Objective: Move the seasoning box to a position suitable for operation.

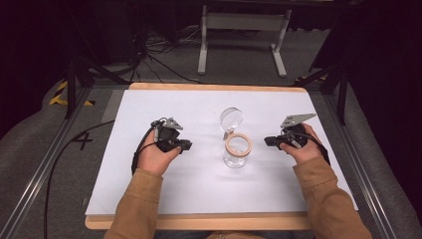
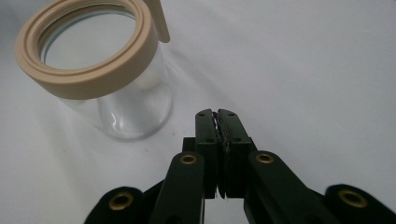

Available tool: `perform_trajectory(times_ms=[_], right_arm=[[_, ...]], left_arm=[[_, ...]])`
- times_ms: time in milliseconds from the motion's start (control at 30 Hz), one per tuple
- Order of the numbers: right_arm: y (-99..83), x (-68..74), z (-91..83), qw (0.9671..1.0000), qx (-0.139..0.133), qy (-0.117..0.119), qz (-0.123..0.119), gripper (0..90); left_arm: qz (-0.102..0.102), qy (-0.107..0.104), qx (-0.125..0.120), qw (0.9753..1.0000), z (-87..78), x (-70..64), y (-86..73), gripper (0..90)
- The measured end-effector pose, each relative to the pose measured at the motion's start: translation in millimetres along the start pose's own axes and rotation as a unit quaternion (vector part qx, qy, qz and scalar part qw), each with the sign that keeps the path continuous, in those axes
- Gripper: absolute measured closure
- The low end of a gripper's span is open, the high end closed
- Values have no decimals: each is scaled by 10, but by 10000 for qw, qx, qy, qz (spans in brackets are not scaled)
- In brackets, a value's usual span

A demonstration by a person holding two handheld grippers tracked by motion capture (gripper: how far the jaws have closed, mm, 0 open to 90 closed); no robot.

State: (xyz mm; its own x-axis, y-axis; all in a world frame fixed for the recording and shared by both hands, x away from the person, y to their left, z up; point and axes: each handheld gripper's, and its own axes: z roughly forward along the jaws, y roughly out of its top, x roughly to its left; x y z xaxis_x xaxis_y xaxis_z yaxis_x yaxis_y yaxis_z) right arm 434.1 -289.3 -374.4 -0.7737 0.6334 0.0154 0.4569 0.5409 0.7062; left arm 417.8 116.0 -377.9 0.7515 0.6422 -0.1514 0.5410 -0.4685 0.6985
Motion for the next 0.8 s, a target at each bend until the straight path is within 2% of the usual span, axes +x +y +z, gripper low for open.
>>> perform_trajectory(times_ms=[67, 100, 133, 167, 233, 333, 367, 467, 567, 800], right_arm=[[6, 8, 26, 10000, -21, 80, -12, 886], [20, 24, 55, 9998, -53, 179, -44, 889], [20, 24, 55, 9998, -53, 179, -44, 889], [26, 30, 68, 9998, -63, 182, -72, 889], [65, 58, 124, 9995, -88, 290, -130, 889], [94, 70, 168, 9991, -110, 378, -181, 888], [111, 80, 197, 9988, -134, 416, -204, 888], [142, 85, 280, 9981, -148, 544, -256, 889], [147, 57, 381, 9965, -198, 795, -165, 889], [162, 31, 462, 9957, -157, 903, -146, 896]], left_arm=[[17, 13, -26, 10000, 1, -29, -3, 797], [-6, -20, 6, 10000, -9, -46, -7, 756], [-6, -20, 6, 10000, -9, -46, -7, 715], [-89, -63, 22, 9999, -12, -54, -15, 715], [-222, -167, 111, 9996, -29, -71, -30, 627], [-230, -240, 147, 9993, -71, -90, -63, 602], [-248, -231, 69, 9994, -78, -96, -80, 597], [-284, -189, 57, 9994, -128, -99, -124, 593], [-381, -209, 29, 9991, -158, -91, -159, 584], [-327, -103, 42, 9994, -158, -80, -186, 542]])
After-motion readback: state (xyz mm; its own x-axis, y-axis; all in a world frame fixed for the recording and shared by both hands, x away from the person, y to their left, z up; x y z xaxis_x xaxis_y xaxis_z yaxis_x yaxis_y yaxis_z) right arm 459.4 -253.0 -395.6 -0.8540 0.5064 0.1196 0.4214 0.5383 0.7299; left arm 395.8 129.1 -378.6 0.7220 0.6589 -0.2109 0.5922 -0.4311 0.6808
